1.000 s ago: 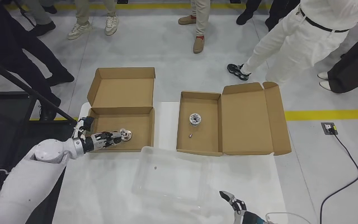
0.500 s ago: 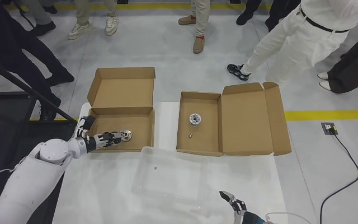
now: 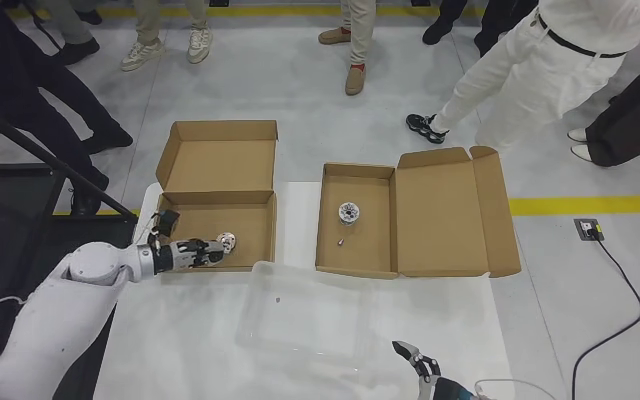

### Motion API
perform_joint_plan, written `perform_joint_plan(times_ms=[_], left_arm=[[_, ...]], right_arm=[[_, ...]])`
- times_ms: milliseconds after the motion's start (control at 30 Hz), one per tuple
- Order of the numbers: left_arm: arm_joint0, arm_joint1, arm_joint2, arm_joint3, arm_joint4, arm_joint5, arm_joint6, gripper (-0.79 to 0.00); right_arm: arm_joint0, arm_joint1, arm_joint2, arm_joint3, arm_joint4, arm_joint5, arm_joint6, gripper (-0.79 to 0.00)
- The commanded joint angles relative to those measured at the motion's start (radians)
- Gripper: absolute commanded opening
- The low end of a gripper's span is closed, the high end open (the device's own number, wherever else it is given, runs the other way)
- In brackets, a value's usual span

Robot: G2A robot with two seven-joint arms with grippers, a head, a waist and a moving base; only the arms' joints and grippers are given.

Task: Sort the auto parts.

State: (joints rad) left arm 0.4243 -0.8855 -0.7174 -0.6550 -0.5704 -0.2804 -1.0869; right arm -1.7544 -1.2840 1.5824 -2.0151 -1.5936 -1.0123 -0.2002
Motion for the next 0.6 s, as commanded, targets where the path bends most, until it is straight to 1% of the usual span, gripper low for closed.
perform_joint_plan(times_ms=[0,67,300,567], left_arm=[[-0.007,-0.010,0.002,0.022,-0.003,0.004,-0.010,-0.785],[-0.016,-0.019,0.007,0.045,0.009,0.006,-0.015,-0.785],[-0.041,-0.054,0.022,0.106,0.056,0.018,0.057,-0.785],[-0.066,-0.093,0.034,0.164,0.090,0.014,0.071,-0.785]], right_arm=[[0.000,0.000,0.000,0.000,0.000,0.000,0.000,0.000],[0.000,0.000,0.000,0.000,0.000,0.000,0.000,0.000],[0.000,0.000,0.000,0.000,0.000,0.000,0.000,0.000],[0.000,0.000,0.000,0.000,0.000,0.000,0.000,0.000]])
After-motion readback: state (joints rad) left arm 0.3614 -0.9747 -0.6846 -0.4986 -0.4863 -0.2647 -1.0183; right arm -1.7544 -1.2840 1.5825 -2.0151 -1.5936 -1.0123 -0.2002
